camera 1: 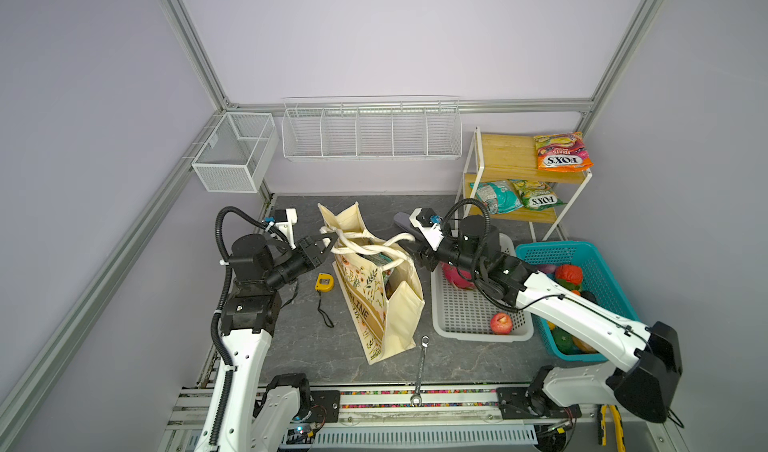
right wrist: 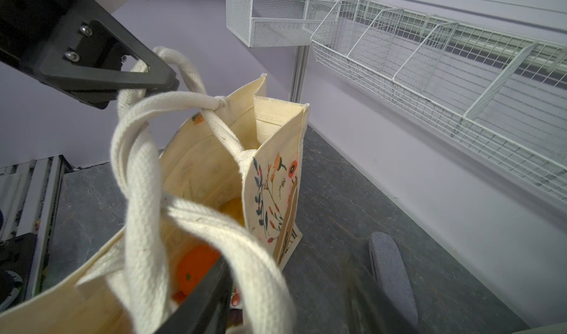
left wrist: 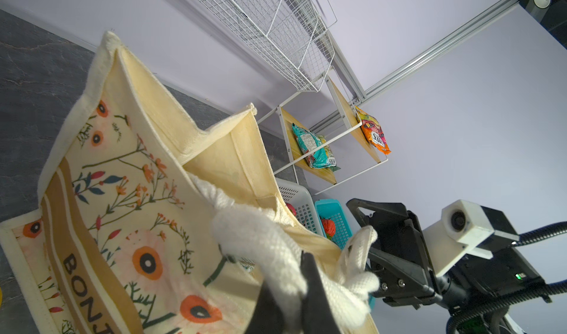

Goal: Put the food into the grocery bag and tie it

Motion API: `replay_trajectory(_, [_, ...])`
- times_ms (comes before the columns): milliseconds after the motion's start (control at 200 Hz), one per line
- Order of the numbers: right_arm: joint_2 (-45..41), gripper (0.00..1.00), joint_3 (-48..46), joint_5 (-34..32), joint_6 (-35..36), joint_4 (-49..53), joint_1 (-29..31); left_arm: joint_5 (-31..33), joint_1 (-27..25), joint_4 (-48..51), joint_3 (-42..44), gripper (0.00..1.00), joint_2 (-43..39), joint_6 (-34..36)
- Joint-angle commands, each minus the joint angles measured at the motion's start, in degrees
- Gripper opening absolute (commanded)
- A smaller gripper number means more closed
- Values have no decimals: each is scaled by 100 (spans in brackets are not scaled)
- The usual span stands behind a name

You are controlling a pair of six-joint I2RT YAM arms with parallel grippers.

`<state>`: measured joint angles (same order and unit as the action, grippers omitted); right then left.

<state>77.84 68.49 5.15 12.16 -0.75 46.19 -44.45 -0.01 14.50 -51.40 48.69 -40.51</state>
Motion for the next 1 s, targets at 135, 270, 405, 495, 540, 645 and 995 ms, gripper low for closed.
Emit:
replay_trajectory(135, [461, 65, 806, -504, 1469, 1246, 297, -99, 27, -78, 95, 0, -15, -35])
replay_trajectory(270, [631, 67, 1030, -790, 2068, 1464, 488, -126, 27, -90, 95, 0, -29, -58])
replay_trajectory(405, [722, 66, 1166, -934, 2547, 1423, 663, -126, 25, -102, 104, 0, -34, -71])
replay_trajectory(495, [774, 64, 1265, -983, 2786, 1417, 796, -118, 27, -109, 119, 0, -43, -89])
replay_trajectory(540, [793, 62, 1305, -1019, 2899, 1411, 869, -104, 27, -111, 125, 0, -42, -88])
replay_trajectory(645, [842, 57, 1389, -1099, 3115, 1452, 1024, -60, 10, -104, 139, 0, -41, -91])
replay_trajectory(995, [839, 15, 1525, -1258, 3117, 1805, 1155, 427, -25, 453, 43, 0, -88, 212])
